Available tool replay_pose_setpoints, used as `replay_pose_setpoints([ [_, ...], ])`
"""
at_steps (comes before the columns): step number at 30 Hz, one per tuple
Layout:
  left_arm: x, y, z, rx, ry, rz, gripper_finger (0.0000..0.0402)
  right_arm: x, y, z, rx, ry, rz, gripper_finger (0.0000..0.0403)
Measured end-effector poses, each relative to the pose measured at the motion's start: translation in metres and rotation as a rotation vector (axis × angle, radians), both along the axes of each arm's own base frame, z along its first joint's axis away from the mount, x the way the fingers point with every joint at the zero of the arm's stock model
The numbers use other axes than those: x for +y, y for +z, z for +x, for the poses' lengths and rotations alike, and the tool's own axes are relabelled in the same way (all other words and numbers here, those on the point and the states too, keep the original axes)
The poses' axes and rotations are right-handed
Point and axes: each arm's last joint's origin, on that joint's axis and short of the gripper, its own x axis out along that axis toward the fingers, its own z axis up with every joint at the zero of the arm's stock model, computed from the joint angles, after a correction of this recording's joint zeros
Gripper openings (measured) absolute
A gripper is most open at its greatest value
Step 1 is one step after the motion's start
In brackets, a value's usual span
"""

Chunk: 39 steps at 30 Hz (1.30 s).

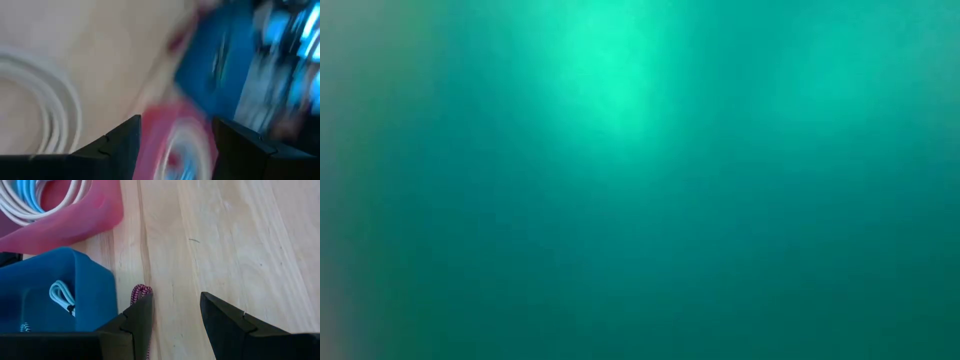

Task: Pick & Place USB Port
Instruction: Put the brown HDMI cable into the red bin

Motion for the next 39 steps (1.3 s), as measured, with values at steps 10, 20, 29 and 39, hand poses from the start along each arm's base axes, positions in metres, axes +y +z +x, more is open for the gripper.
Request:
replay_pose_setpoints([
  [10, -0.004, 0.012, -0.035, 0.452, -0.515, 0.912, 0.0246, -0.001, 0.000, 0.001, -0.018, 0.005, -0.039, 0.0155],
  [20, 0.033, -0.026, -0.012, 0.536, -0.528, 0.840, 0.0246, -0.002, 0.001, 0.002, -0.027, -0.016, -0.064, 0.0155],
  [29, 0.031, -0.027, 0.000, 0.370, -0.730, 0.968, 0.0246, -0.002, 0.001, 0.002, -0.027, -0.022, -0.062, 0.0155],
  [39, 0.033, -0.058, 0.021, 0.341, -0.807, 0.935, 0.0246, -0.004, 0.002, 0.003, -0.047, -0.053, -0.098, 0.0155],
])
